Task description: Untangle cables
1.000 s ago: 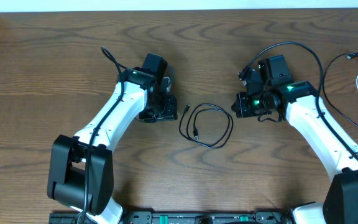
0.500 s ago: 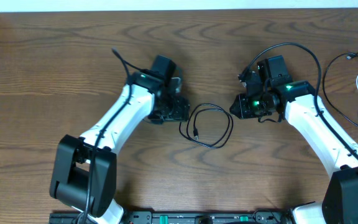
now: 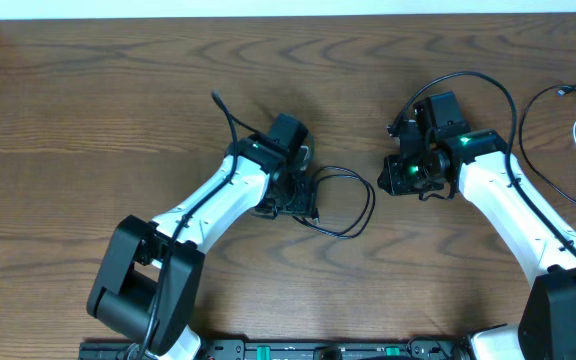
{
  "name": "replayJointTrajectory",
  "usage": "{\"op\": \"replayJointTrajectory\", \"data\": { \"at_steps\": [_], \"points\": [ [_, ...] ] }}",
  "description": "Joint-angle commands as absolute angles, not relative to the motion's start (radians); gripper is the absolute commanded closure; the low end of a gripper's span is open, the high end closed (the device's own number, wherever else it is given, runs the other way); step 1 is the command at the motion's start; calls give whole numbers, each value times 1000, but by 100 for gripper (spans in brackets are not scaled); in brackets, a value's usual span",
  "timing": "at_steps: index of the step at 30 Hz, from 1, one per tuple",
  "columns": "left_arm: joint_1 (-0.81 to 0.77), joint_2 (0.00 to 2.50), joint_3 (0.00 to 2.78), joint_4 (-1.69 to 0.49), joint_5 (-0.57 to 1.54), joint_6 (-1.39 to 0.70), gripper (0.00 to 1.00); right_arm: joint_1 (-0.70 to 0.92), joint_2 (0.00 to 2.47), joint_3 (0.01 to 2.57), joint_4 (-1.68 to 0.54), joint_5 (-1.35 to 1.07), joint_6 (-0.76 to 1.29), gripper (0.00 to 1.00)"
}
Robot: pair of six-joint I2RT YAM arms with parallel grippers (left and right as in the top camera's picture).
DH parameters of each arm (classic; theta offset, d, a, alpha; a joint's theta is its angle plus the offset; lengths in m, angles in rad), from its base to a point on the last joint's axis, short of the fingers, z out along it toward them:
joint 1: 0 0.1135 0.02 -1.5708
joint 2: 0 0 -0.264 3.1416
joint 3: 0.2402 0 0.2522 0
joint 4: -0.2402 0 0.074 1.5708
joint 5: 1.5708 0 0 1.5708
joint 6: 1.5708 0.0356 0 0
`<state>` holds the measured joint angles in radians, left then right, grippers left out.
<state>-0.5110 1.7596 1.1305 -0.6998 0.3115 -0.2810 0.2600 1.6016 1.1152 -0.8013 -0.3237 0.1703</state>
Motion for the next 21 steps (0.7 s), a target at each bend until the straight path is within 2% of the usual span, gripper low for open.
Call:
{"op": "replayJointTrajectory", "data": {
  "at_steps": [1,10,18,21],
  "points": [
    [-521,1745,1092,-701,295,-392,32,257,1607,1116,-806,-317,160,80],
    [-523,1745,981,-604,312,-739,32,257,1607,1116,-807,-321,160,80],
    [-524,1745,955,-511,397,-809,33,257,1607,1116,-812,-321,160,80],
    [-530,1745,955,-514,397,-841,39,257,1607,1116,-812,-321,160,80]
  ]
}}
